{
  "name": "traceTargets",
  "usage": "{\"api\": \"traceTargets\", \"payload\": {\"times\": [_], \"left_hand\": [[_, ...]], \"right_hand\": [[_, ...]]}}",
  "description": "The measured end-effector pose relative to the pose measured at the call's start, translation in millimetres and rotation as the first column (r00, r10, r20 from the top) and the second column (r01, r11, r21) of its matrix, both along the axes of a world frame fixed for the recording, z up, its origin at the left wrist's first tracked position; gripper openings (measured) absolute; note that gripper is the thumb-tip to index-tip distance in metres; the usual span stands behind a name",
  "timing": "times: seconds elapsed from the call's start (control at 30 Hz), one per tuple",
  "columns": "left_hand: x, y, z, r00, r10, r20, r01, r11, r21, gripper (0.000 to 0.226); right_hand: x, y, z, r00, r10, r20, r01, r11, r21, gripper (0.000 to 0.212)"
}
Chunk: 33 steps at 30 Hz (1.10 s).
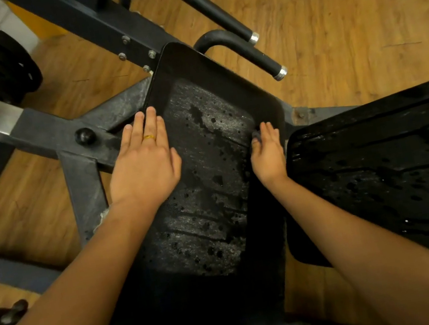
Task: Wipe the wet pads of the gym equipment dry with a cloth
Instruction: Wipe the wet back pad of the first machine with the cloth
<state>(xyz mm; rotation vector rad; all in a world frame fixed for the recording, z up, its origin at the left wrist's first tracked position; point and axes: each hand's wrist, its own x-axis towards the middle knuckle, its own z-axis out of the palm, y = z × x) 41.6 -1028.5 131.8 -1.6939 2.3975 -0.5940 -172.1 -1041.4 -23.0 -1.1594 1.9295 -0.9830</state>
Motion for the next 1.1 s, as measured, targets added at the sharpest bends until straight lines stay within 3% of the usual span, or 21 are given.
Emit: {"api": "traceTargets", "payload": {"times": [0.2,0.53,0.67,0.83,1.1], "left_hand": [[1.6,-0.1,-0.6,1.000,-0.005,-0.006,0.005,1.000,0.005,0.064],[1.8,1.6,0.4,1.000,-0.005,-0.006,0.005,1.000,0.008,0.064],[2.2,-0.3,-0.2,1.000,-0.002,-0.004,0.002,1.000,0.015,0.065],[2.8,-1.1,-0.9,1.000,-0.003,-0.004,0.003,1.000,0.014,0.065],[2.0,0.9,1.0,1.000,0.006,0.005,-0.006,1.000,0.020,0.065]], "right_hand": [[10.7,13.5,0.6,0.998,-0.060,-0.023,0.060,0.998,0.011,0.054],[58.2,146.1,-0.5,0.999,0.034,0.013,-0.033,0.999,-0.035,0.055],[48.7,126.7,-0.6,0.996,0.084,0.001,-0.084,0.996,-0.020,0.054],[42.1,95.1,3.4,1.000,0.014,0.010,-0.014,1.000,0.014,0.053],[84.2,187.8,5.8,0.998,0.049,0.045,-0.046,0.997,-0.066,0.053]]}}
